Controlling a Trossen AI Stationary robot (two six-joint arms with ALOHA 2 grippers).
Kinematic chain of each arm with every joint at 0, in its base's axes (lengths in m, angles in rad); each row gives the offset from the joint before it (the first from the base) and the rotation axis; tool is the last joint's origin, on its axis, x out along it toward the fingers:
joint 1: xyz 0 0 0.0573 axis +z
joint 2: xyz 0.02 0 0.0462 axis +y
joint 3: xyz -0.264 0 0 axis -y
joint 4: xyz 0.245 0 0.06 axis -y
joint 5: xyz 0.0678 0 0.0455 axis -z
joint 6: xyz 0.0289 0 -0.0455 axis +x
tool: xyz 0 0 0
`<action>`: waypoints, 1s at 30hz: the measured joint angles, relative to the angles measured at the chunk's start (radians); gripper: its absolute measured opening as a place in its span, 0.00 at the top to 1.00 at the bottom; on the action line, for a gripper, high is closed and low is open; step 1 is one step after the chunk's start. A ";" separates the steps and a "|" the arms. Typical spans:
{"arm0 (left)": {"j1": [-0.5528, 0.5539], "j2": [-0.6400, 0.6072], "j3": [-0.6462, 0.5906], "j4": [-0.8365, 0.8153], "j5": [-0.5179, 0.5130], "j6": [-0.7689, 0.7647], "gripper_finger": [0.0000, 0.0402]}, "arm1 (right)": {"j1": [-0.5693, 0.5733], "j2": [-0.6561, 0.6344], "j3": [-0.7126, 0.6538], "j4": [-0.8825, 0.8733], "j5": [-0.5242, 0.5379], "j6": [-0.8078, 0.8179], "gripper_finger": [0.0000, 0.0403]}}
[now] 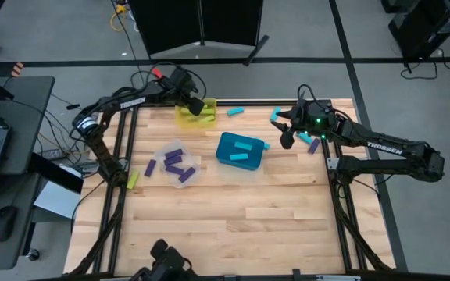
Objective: Sort blocks
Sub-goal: Put the blue block into the blue bin
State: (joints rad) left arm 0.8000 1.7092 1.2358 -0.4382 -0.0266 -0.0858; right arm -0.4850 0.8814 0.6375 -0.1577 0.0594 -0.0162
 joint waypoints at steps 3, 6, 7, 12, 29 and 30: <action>-0.003 -0.021 0.000 -0.001 0.023 0.004 0.35 | 0.000 0.000 0.000 -0.001 0.001 0.021 0.50; -0.004 -0.065 0.000 -0.001 0.056 0.005 0.35 | -0.002 0.000 0.000 -0.023 0.010 0.051 0.50; -0.004 -0.085 0.000 0.004 0.068 0.006 0.36 | -0.002 0.000 0.000 -0.039 0.023 0.063 0.50; -0.024 -0.210 0.000 0.033 0.080 0.014 0.43 | -0.003 0.000 0.000 -0.131 0.053 0.090 0.50; -0.169 -0.567 -0.198 0.218 0.017 0.026 0.44 | -0.030 0.267 0.000 -0.277 -0.032 -0.037 0.46; -0.169 -0.577 -0.216 0.233 0.010 0.026 0.44 | -0.043 0.282 0.000 -0.280 -0.022 -0.034 0.46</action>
State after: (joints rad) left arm 0.6312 1.1319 1.0198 -0.2053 -0.0166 -0.0600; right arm -0.5283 1.1634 0.6373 -0.4379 0.0370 -0.0504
